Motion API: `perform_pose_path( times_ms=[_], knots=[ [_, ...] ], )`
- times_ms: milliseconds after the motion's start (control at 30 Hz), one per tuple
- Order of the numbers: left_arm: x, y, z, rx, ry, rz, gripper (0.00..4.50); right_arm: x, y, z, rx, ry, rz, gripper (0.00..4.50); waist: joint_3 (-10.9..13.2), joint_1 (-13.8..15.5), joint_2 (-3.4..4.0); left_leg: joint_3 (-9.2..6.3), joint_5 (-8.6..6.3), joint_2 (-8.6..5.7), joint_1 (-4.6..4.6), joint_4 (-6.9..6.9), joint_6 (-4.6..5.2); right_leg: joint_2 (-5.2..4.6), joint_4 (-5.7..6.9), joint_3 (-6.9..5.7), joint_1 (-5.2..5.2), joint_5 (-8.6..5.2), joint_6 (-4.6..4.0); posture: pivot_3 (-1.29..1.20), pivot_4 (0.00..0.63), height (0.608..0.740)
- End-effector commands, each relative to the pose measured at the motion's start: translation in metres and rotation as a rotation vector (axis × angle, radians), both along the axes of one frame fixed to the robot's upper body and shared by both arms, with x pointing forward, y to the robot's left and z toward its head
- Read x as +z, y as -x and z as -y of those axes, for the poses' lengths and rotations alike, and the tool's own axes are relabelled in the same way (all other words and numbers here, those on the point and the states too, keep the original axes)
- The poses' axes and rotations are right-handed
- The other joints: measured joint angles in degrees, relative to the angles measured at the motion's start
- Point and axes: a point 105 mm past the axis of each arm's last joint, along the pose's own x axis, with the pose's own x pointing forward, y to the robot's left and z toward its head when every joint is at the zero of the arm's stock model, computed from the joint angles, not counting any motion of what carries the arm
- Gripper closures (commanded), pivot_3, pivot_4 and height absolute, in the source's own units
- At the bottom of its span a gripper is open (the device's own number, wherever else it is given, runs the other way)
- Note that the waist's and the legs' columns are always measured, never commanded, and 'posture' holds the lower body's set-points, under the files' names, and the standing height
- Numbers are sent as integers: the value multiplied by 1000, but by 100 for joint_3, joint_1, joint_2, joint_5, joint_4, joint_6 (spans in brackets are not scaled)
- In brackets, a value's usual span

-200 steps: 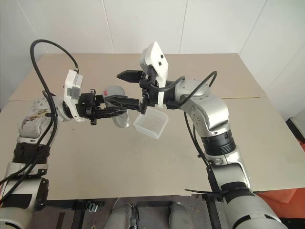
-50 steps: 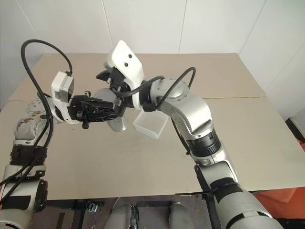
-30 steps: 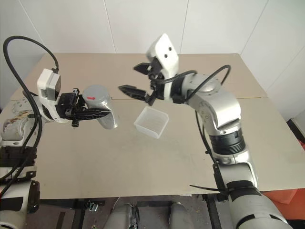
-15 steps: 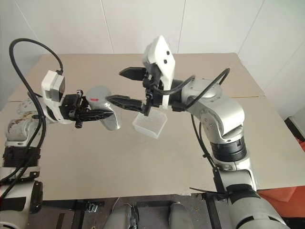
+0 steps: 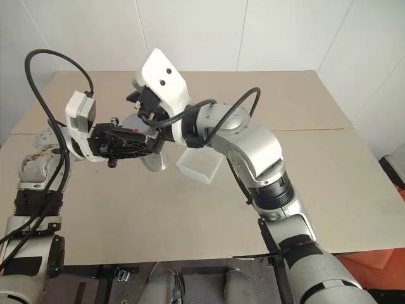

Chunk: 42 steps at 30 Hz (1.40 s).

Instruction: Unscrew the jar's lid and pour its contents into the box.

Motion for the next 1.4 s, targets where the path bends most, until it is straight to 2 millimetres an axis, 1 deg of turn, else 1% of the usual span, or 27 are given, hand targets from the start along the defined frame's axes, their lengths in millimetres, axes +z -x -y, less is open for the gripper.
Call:
perform_pose_path(
  times_ms=[33,267,467,600,700,833,933,1100,1167,1300,1400],
  knots=[
    [11,4,-3,2,4,56,2552,11,-5,10,-37,-22,34,29,0,-1,0,0,0,0,0,0,0,0,0,0,0,0,0,0,150,740],
    [13,7,-12,26,-4,57,2552,3,-16,37,-93,2,18,29,0,-5,0,0,0,0,0,-1,0,0,-1,0,0,0,0,0,150,740],
    [13,11,-19,38,-23,55,2552,2,-29,61,-181,0,2,29,0,-4,0,0,0,1,0,-1,1,0,-1,0,0,0,0,0,150,740],
    [13,12,-20,41,-26,56,2552,1,-30,71,-200,-7,-2,29,0,36,0,0,-1,-1,0,-1,1,-4,-5,-4,3,0,0,0,150,740],
    [14,13,-20,41,-28,56,2552,1,-28,80,-211,-22,-7,29,0,11,0,1,-2,-1,0,-1,2,-2,-6,0,1,0,0,0,150,740],
    [14,12,-19,40,-25,54,2552,-2,-23,84,-204,-14,-7,29,0,-19,0,2,-1,1,0,-2,2,0,-7,3,-2,0,0,0,150,740],
    [14,9,-16,39,-13,55,2552,-2,-15,81,-161,-11,-7,29,0,-15,0,1,-1,1,0,-2,2,0,-7,3,-3,0,0,0,150,740],
    [10,6,-9,29,-5,55,2552,8,12,57,-7,-45,-1,29,0,-4,0,1,-1,1,0,-1,2,0,-6,3,-1,0,0,0,150,740],
    [10,4,-6,23,1,55,2552,9,20,47,34,-48,1,29,0,-5,0,1,-1,1,0,-1,2,0,-6,2,-1,0,0,0,150,740],
    [10,2,-2,14,9,57,2552,11,26,28,72,-50,1,29,0,-5,0,0,-1,0,0,-1,2,0,-6,2,-1,0,0,0,150,740],
    [11,2,0,6,13,57,2552,11,21,13,49,-35,10,29,0,-8,0,1,-1,0,0,-1,1,1,-3,2,-1,0,0,0,150,740]
  ],
)
